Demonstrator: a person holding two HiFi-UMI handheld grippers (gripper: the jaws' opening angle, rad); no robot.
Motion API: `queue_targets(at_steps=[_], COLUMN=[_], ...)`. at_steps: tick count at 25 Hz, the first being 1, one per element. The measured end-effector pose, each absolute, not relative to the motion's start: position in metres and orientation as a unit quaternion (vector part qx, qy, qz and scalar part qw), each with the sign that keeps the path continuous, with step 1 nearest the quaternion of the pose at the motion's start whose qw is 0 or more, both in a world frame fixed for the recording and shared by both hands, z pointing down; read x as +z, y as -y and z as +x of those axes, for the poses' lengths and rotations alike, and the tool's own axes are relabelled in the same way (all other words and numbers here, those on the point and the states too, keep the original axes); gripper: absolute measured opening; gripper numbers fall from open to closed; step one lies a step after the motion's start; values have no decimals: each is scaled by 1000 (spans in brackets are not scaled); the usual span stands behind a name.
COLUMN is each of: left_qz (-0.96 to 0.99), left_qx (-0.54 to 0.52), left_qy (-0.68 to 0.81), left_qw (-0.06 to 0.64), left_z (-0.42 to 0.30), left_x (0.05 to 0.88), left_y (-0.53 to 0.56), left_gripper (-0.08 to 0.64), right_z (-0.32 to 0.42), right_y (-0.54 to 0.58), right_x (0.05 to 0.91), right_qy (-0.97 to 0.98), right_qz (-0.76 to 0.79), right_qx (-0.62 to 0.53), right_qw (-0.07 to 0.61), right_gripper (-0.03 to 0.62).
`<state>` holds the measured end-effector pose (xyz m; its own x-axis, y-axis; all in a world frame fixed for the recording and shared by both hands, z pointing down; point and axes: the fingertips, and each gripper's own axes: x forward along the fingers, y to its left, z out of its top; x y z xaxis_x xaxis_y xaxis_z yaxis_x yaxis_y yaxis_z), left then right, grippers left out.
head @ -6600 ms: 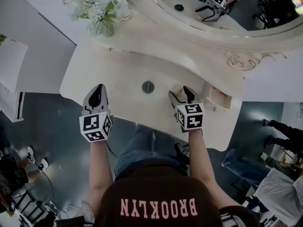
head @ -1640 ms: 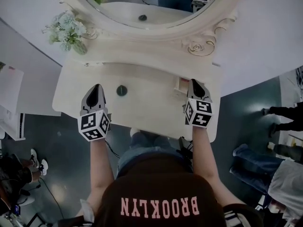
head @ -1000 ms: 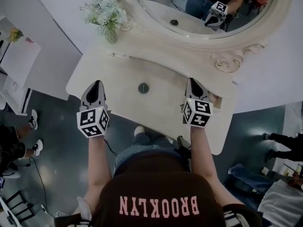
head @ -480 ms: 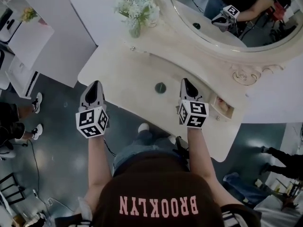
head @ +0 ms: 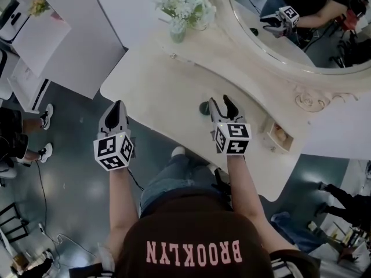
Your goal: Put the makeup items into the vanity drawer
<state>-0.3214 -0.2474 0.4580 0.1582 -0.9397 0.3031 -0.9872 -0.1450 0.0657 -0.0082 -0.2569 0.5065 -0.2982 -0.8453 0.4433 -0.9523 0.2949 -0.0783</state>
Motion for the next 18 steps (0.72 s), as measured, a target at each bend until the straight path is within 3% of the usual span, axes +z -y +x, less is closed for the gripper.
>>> queue_targets(at_steps=[1,3,18], left_qz=[752,755,753], left_qx=[96,99,129], left_qy=[640,636,628], left_qw=[126,128,152], left_z=[-320,-318,-319], left_x=[460,464,499], left_y=[249,251,253], left_gripper=[6,6,6], right_z=[-12,-17,-27], right_y=[257,257,243], right_x=[513,526,598], right_qy=[790,790,773], right_qz=[563,553,522], right_qx=[174,184,240], right_qw=[170,188,269], right_gripper=[220,253,256])
